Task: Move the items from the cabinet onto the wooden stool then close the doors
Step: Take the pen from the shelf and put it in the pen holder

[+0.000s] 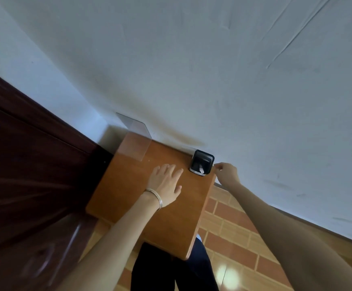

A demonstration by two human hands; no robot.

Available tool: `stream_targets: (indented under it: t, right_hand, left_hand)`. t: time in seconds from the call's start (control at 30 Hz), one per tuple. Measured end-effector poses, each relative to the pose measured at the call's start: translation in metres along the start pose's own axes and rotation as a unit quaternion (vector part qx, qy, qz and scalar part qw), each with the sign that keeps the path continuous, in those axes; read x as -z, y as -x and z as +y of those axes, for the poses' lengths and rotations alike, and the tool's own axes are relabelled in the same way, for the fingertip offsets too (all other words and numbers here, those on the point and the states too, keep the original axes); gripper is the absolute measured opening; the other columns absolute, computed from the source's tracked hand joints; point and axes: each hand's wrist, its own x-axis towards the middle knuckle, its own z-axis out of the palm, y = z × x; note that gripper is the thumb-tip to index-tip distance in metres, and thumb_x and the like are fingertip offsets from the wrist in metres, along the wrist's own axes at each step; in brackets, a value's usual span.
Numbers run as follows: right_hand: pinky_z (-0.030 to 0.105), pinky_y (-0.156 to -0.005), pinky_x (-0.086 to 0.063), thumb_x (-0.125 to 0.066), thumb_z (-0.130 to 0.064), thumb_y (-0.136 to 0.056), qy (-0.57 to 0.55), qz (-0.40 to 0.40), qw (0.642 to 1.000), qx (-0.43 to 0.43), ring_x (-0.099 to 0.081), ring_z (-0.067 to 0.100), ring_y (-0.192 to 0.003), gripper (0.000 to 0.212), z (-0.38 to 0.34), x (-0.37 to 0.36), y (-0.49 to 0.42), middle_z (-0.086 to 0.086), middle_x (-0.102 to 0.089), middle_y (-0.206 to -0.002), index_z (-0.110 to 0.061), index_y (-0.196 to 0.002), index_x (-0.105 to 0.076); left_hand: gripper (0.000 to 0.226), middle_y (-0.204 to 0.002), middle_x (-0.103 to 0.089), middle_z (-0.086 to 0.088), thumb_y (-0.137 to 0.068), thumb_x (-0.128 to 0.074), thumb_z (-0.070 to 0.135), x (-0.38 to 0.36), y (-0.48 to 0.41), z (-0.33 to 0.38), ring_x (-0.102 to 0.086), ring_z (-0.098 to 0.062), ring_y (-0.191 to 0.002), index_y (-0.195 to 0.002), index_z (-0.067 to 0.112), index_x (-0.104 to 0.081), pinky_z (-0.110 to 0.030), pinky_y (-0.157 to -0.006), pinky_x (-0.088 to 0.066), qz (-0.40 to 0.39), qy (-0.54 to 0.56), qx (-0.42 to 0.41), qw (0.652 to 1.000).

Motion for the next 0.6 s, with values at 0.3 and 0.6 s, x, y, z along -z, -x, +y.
stream_targets:
  t: [0.3, 0.6]
  right_hand:
    - [0.032, -0.104, -0.028, -0.054, -0.025, -0.091, 0.219, -0.006, 0.953, 0.210, -0.036, 0.018, -0.130, 0.056, 0.008, 0.057, 0.070, 0.001, -0.041, -0.142, -0.020, -0.142, -0.032]
    - [0.053, -0.100, -0.036, -0.078, -0.040, -0.069, 0.366, 0.231, 0.883, 0.183, -0.045, 0.027, -0.127, 0.072, 0.007, 0.105, 0.191, 0.006, -0.052, -0.134, -0.019, -0.131, -0.050]
  left_hand:
    - [0.057, -0.152, -0.025, -0.008, -0.096, -0.035, 0.044, 0.049, 0.004, -0.002, -0.021, -0.027, -0.139, -0.146, 0.020, -0.025, -0.044, -0.114, -0.016, 0.043, -0.043, -0.078, 0.995]
    - [0.051, -0.130, -0.056, -0.012, -0.082, -0.056, 0.042, 0.139, 0.004, 0.037, -0.051, -0.033, -0.121, -0.126, 0.016, -0.059, -0.052, -0.099, -0.039, 0.169, -0.057, -0.308, 0.935]
